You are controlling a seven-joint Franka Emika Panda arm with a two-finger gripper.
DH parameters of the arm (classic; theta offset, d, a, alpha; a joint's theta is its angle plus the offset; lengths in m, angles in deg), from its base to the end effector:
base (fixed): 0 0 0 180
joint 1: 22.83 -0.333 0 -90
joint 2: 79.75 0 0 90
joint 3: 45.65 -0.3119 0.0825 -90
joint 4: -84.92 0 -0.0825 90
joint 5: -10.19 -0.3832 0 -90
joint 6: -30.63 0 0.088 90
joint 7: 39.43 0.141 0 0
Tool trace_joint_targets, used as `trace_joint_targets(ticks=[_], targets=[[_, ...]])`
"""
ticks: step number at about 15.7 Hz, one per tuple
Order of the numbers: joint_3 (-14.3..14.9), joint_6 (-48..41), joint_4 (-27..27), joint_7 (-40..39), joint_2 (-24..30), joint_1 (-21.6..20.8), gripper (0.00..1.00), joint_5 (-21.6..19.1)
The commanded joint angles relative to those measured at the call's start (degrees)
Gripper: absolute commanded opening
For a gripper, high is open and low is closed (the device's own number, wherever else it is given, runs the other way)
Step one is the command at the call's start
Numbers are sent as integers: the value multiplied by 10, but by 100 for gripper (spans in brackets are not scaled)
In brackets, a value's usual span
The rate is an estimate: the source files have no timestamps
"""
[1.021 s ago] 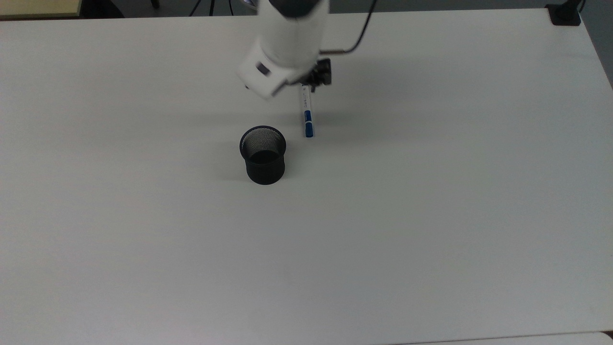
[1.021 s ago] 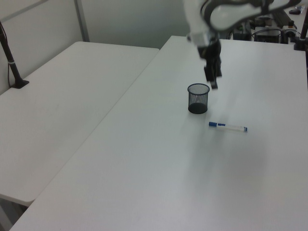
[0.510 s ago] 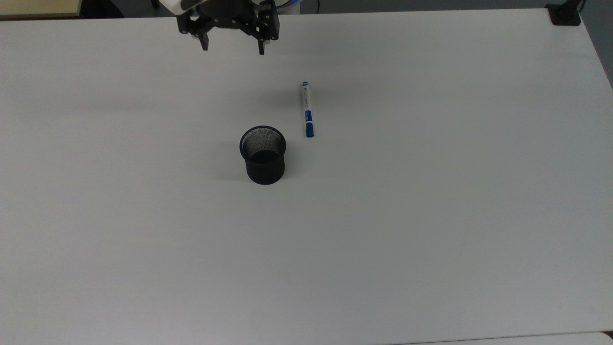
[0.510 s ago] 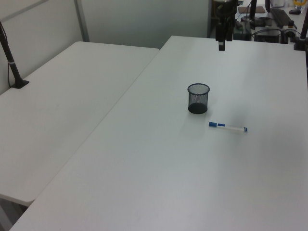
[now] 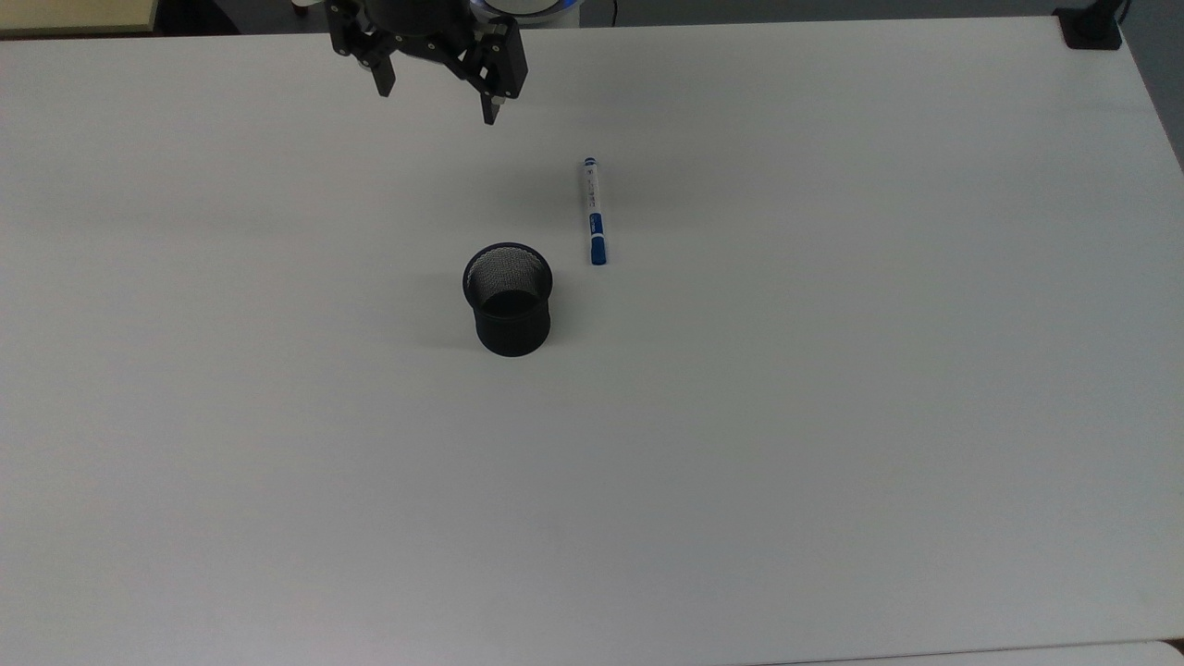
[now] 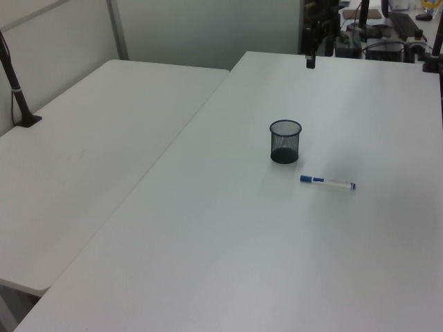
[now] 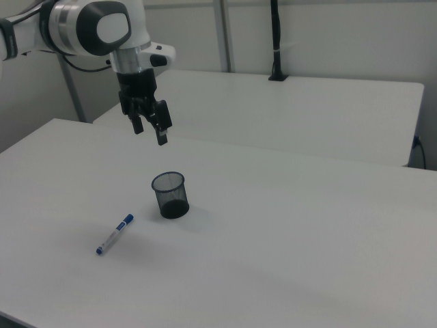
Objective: Remove the marker
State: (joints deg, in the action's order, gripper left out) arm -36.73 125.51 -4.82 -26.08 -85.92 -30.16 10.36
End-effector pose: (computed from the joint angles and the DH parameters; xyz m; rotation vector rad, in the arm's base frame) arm 0.5903 -0.0129 0.5350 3.0940 -0.4041 -0.0227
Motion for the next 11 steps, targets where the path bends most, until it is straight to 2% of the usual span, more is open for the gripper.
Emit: trace_joint_targets(ticks=[1,5,11], targets=[[-2,19,-19,-29,22,25,100,1],[-3,12,-25,-31,62,48,100,-2],[-5,13,-25,-27,61,47,100,-1]])
